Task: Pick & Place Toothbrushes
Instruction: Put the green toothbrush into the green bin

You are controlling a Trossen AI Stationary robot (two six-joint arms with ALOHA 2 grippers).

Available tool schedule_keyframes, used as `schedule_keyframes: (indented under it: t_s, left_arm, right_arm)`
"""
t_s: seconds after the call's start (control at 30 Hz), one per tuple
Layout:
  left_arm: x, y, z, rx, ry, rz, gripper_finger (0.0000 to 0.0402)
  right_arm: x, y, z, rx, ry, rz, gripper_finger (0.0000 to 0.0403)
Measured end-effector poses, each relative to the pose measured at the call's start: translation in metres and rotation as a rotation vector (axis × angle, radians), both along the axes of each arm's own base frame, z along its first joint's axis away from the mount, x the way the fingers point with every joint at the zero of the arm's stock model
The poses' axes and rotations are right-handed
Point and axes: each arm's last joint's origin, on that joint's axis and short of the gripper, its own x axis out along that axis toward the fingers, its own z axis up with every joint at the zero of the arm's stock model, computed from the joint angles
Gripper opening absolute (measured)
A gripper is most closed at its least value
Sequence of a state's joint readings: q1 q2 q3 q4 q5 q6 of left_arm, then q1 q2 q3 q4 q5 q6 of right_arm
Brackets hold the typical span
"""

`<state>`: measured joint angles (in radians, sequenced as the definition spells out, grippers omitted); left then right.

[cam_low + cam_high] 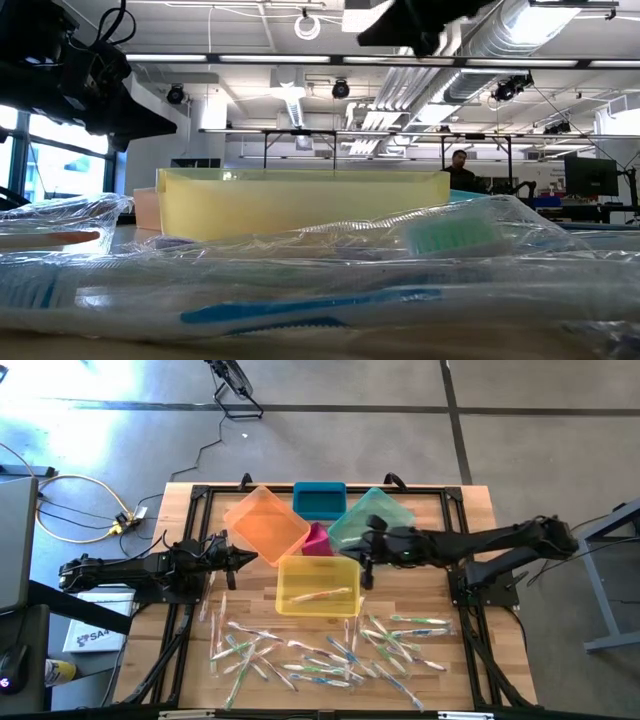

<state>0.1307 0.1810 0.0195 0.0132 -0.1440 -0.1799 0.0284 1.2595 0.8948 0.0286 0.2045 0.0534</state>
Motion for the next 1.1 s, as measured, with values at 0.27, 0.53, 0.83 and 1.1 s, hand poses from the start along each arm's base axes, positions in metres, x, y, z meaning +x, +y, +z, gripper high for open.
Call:
schedule_keyframes:
  t_s: [0.27, 0.53, 0.83, 1.1]
  left_arm:
    - [0.000, 0.000, 0.001, 0.003, -0.007, 0.012, 0.0000]
    - [0.000, 0.001, 0.001, -0.003, -0.011, 0.025, 0.0000]
    - [0.000, 0.001, 0.001, -0.002, -0.011, 0.028, 0.0000]
    - [0.000, 0.001, 0.001, 0.005, -0.008, 0.026, 0.0000]
  right_arm:
    - [-0.042, -0.001, -0.025, 0.052, -0.151, -0.016, 0.0002]
    - [-0.063, -0.002, -0.043, 0.063, -0.298, -0.014, 0.0002]
    - [-0.066, -0.002, -0.050, 0.108, -0.293, -0.029, 0.0002]
    - [-0.077, -0.005, -0.040, 0.210, 0.019, -0.196, 0.0002]
